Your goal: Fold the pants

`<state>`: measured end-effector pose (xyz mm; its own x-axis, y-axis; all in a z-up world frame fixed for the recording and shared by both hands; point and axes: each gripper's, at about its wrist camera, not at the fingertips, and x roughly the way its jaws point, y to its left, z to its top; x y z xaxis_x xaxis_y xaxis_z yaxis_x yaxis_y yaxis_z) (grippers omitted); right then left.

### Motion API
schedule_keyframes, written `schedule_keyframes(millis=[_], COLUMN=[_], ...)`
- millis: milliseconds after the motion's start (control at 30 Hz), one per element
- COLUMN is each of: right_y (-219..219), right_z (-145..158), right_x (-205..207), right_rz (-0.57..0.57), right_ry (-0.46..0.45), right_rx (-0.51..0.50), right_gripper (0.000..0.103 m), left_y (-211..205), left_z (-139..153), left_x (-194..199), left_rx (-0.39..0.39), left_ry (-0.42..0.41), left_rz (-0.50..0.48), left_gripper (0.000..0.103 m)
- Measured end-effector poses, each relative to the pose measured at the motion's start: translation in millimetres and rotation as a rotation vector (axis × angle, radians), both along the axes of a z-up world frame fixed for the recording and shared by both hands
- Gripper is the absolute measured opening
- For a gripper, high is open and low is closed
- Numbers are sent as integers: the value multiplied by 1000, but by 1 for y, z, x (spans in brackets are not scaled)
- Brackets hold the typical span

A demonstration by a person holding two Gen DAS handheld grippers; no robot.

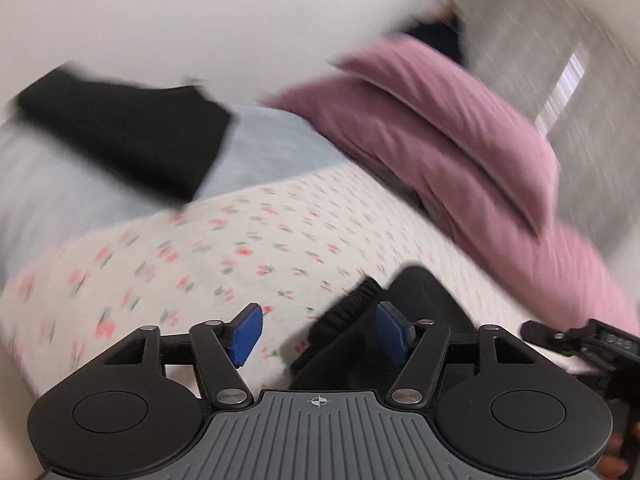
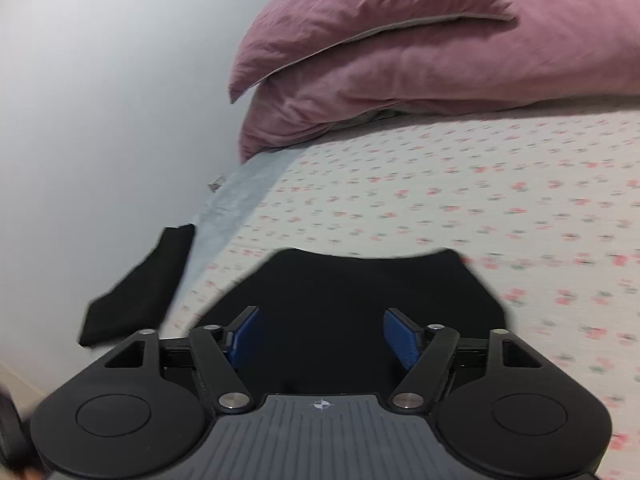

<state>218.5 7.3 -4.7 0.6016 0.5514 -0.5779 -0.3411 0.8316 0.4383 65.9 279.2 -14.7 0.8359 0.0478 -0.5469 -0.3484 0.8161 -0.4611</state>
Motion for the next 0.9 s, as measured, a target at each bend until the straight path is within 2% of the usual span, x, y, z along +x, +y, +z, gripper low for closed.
schedule_keyframes(millis=[67,133,267,333,367,400,467,533,633,700,767,833,900], right_y=[-16,-30,-47,-52,-53,-55,-57,-59,-62,-64,-65,-66,-66], right_z=[-7,-16,-34,-44,-48,-52,-59,-64,-70,-71,-73,-77,-84], right_x=[-8,-16,-27,-31,-32,-33,-36,-36,-37,-37,-37,-36,-33], right_rz=[-14,-30,-48,-55,-59,-60,-65,-67,-69,-64,-54,-33,-24], right_ry=[-3,9,41,58,68,76,90,109,129,133,143,165,204], right_rx=[-14,-20,-3,6,9,14,30,54,102,128,162,206,263], right_gripper=[74,74,78,79,79,79,79,80,80,80,80,70,62], left_y=[1,4,6,1,-2,-2,-3,-5,-12,-6,3,14,22], left_z=[1,-2,-11,-18,-21,-23,-18,-20,-31,-30,-29,-35,-48], left_x=[16,34,67,79,82,81,75,77,84,87,91,99,112], left_rx=[19,-16,-2,19,29,6,2,42,132,129,85,-35,-163], left_ry=[11,19,59,95,93,68,24,45,98,97,87,98,134], left_rz=[-108,-210,-322,-348,-365,-381,-343,-320,-325,-320,-340,-420,-477], left_gripper=[64,64,59,46,11,10,10,13,33,62,70,77,78])
